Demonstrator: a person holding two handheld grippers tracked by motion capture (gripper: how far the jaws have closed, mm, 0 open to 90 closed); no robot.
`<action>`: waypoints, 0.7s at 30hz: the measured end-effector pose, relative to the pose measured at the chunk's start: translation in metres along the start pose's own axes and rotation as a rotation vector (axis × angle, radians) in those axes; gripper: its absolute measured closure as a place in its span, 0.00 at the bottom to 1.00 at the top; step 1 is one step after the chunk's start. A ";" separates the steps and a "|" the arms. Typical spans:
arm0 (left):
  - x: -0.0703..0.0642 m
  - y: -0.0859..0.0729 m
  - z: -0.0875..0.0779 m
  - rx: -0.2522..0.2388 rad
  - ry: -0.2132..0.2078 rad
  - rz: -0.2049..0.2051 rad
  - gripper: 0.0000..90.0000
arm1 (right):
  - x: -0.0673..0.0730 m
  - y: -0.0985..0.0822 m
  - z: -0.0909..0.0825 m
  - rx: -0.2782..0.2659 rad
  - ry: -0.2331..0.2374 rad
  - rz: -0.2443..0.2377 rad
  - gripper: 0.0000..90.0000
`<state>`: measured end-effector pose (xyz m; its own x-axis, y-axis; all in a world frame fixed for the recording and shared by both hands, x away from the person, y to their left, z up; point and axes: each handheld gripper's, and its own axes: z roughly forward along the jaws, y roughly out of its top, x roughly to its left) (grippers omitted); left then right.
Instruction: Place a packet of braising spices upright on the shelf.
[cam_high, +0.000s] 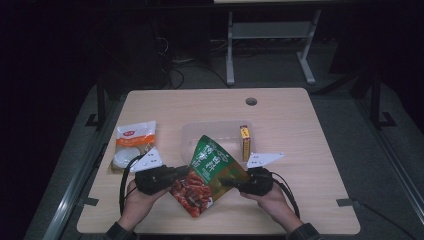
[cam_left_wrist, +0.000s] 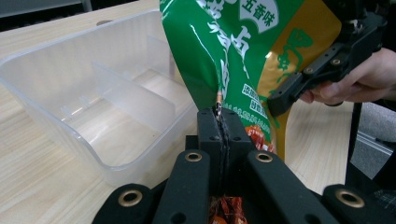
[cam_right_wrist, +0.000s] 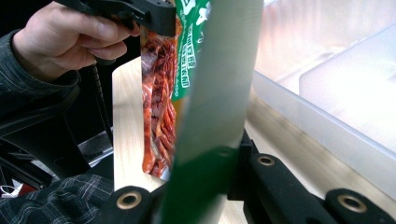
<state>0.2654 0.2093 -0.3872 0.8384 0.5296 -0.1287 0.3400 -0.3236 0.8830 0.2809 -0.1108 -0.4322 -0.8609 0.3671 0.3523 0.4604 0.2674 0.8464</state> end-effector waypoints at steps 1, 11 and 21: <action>0.000 0.000 0.000 0.006 0.004 0.011 0.98 | 0.000 0.001 -0.001 0.004 0.000 -0.005 0.99; 0.009 -0.004 -0.010 0.012 0.026 -0.005 0.83 | 0.007 0.012 -0.008 0.035 0.008 -0.119 1.00; 0.013 -0.014 -0.026 0.021 0.021 -0.039 0.63 | 0.014 0.029 -0.021 0.027 0.042 -0.189 1.00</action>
<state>0.2607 0.2413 -0.3896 0.8153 0.5583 -0.1534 0.3812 -0.3182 0.8680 0.2776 -0.1163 -0.3939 -0.9405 0.2708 0.2052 0.2952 0.3517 0.8884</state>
